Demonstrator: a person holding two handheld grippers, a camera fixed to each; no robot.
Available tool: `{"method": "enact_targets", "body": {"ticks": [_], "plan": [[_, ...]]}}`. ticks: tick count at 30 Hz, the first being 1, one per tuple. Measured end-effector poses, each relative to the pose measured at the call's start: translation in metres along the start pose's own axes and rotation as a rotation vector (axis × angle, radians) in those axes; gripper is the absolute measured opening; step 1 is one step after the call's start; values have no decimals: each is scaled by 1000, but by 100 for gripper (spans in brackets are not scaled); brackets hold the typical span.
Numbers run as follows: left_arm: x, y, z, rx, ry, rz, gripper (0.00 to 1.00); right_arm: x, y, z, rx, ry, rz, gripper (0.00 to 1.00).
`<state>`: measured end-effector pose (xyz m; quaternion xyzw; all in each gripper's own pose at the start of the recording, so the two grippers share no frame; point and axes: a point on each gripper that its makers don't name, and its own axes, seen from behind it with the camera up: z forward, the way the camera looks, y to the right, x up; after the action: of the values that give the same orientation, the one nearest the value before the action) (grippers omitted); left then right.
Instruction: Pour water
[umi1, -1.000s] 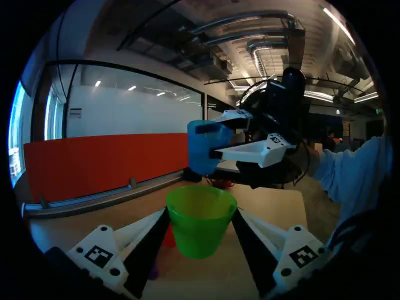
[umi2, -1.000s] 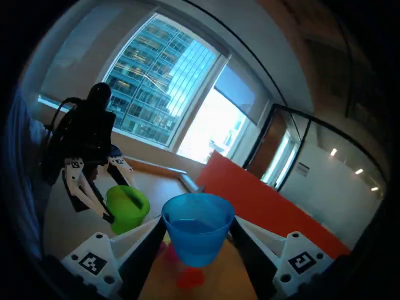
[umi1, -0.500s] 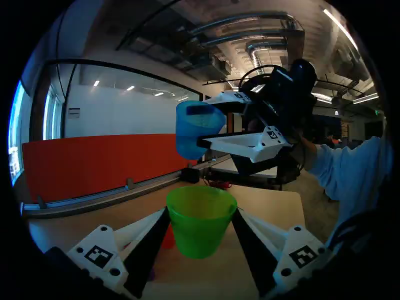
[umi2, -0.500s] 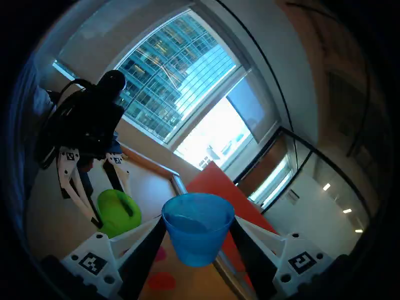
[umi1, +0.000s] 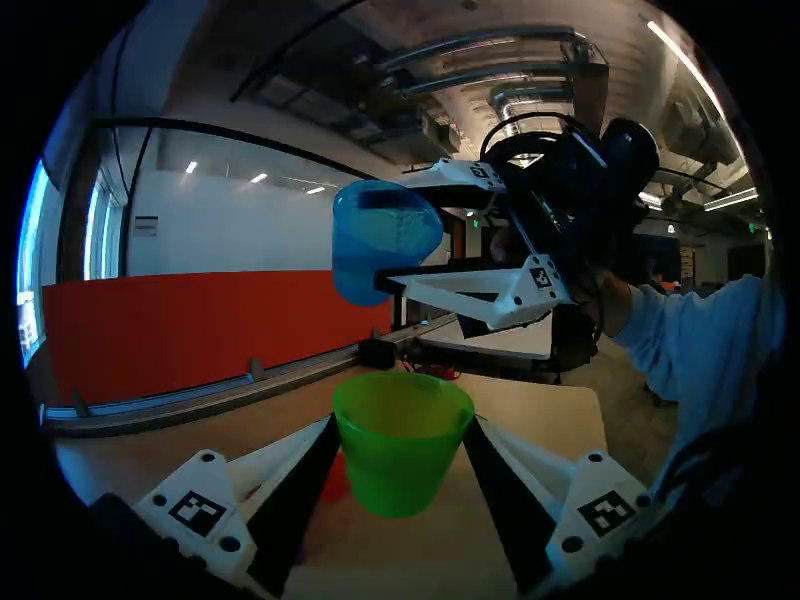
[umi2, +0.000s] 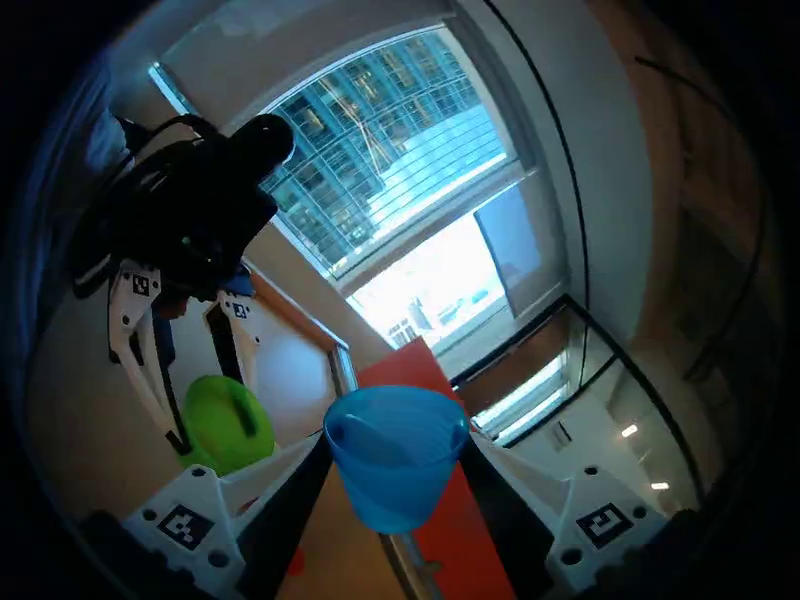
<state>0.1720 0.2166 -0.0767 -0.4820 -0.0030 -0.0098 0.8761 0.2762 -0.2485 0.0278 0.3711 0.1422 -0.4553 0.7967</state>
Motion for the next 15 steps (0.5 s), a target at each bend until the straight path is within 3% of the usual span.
{"method": "enact_targets", "body": {"ticks": [15], "plan": [[2, 3, 4, -8, 5, 10, 86, -2, 16, 4, -34, -8, -143, 90]]}}
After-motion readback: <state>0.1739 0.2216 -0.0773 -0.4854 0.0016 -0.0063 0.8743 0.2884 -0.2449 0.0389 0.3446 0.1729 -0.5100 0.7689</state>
